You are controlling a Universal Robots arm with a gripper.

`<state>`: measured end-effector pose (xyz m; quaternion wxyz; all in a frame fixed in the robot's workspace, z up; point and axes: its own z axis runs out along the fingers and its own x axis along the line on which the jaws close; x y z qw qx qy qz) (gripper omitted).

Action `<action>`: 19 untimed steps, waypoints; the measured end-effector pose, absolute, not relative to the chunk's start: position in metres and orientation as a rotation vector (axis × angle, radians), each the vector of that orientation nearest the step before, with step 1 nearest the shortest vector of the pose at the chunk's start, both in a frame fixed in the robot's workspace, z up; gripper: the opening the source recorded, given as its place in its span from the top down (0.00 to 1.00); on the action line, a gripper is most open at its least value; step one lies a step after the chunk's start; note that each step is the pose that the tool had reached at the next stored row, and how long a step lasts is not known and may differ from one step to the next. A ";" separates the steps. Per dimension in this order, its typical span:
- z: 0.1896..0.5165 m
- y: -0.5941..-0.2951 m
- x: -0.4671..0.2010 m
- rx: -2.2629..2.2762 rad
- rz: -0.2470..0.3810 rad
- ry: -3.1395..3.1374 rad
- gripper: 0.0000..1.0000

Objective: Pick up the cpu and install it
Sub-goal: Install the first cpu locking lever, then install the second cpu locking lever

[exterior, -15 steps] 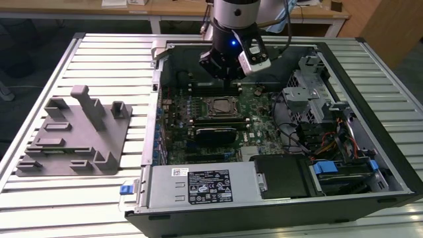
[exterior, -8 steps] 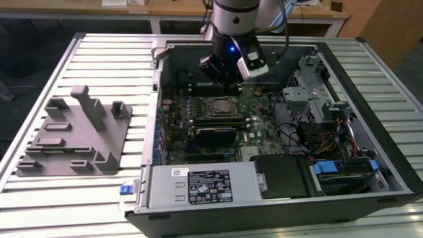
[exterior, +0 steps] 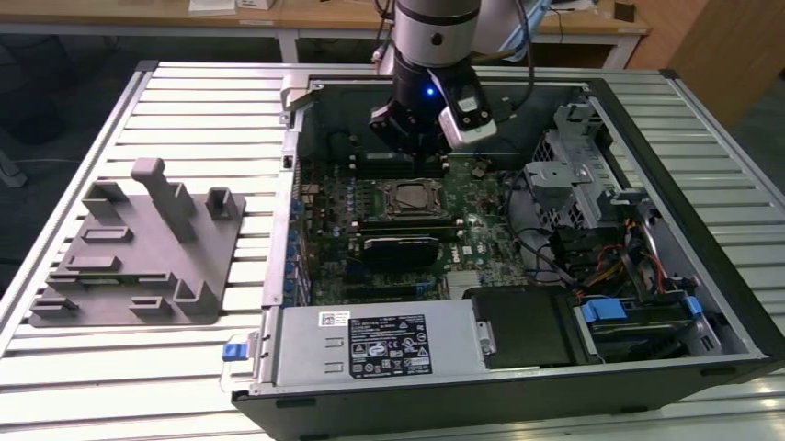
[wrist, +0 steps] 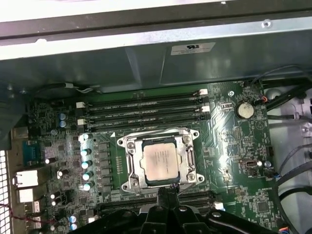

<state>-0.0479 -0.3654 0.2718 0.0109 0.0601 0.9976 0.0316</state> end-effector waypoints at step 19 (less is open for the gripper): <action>0.261 -0.363 -0.048 0.191 0.090 3.112 0.89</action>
